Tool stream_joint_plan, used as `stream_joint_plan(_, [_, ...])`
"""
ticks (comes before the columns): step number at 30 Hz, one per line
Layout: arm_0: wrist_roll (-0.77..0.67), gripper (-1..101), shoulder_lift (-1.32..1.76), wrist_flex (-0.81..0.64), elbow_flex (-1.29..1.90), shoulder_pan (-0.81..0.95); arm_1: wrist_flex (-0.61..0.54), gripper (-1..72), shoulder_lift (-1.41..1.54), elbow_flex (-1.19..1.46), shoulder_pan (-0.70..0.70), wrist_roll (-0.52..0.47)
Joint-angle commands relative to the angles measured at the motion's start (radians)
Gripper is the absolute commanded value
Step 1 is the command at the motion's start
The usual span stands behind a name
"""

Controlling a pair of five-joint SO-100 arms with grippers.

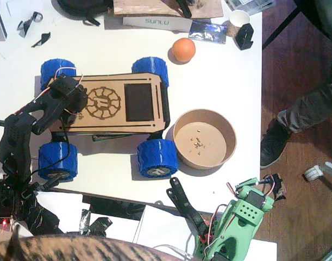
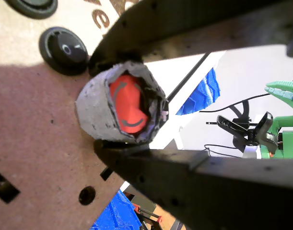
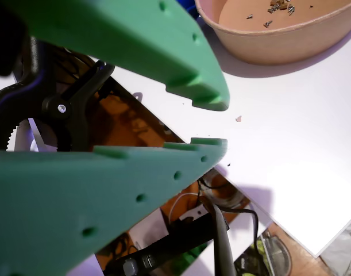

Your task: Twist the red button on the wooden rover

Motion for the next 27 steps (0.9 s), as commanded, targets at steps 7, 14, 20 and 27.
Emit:
stream_joint_plan(7, [-0.003,0,0.012,-0.002,-0.002,-0.003,0.009,2.5,0.002,-0.005,-0.002,-0.011])
stream_joint_plan(14, [0.002,0,0.014,0.002,-0.002,-0.003,0.009,2.5,0.002,-0.005,-0.002,-0.011])
stream_joint_plan(20, [0.012,0,0.037,0.032,0.000,0.003,0.009,2.5,0.002,-0.005,-0.002,-0.011])
stream_joint_plan(27, [0.060,0,0.034,0.035,0.002,0.011,0.009,2.5,0.002,-0.005,-0.002,-0.011])
